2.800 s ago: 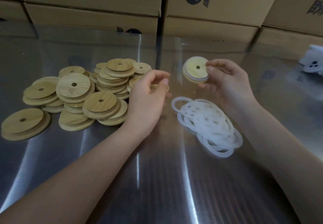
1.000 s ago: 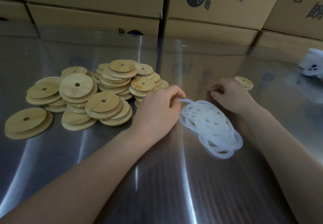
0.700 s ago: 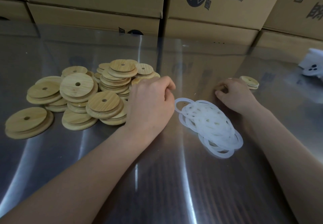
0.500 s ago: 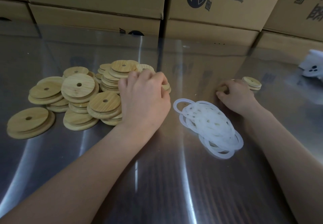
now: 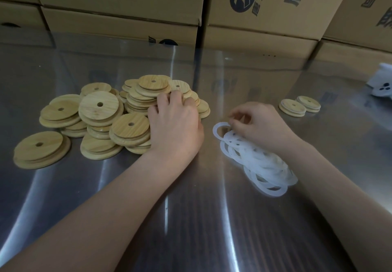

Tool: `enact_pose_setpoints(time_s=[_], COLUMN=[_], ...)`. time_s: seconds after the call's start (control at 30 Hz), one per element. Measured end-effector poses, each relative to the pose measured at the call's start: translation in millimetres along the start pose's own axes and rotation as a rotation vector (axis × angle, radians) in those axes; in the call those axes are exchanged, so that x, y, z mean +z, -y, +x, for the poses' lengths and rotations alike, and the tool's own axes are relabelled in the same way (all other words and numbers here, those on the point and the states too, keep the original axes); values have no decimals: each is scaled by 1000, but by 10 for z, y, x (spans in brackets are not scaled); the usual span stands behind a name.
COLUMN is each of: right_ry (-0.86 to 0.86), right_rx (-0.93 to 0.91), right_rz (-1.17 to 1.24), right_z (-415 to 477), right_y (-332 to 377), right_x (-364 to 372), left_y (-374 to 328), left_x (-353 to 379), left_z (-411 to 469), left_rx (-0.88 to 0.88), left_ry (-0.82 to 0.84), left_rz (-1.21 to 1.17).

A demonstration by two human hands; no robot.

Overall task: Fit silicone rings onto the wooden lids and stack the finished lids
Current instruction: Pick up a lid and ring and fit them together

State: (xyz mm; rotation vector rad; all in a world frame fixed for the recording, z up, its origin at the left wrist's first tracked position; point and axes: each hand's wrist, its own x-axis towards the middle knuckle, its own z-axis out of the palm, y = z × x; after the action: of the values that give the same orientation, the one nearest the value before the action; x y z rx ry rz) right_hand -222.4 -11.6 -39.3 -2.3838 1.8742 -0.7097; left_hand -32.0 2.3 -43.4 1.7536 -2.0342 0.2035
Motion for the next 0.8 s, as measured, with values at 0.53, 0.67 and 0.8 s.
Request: enact_pose_setpoints(time_s=[0.53, 0.67, 0.8], right_ry=[78, 83, 66], right_rx=[45, 13, 15], right_rz=[12, 9, 24], right_z=[12, 15, 17], right_y=[33, 47, 53], right_x=[68, 70, 74], left_y=[-21, -40, -33], left_x=[-1, 0, 18], left_z=[-25, -32, -26], left_rx=[14, 2, -30], left_ry=[-67, -56, -47], left_rz=[-105, -129, -163])
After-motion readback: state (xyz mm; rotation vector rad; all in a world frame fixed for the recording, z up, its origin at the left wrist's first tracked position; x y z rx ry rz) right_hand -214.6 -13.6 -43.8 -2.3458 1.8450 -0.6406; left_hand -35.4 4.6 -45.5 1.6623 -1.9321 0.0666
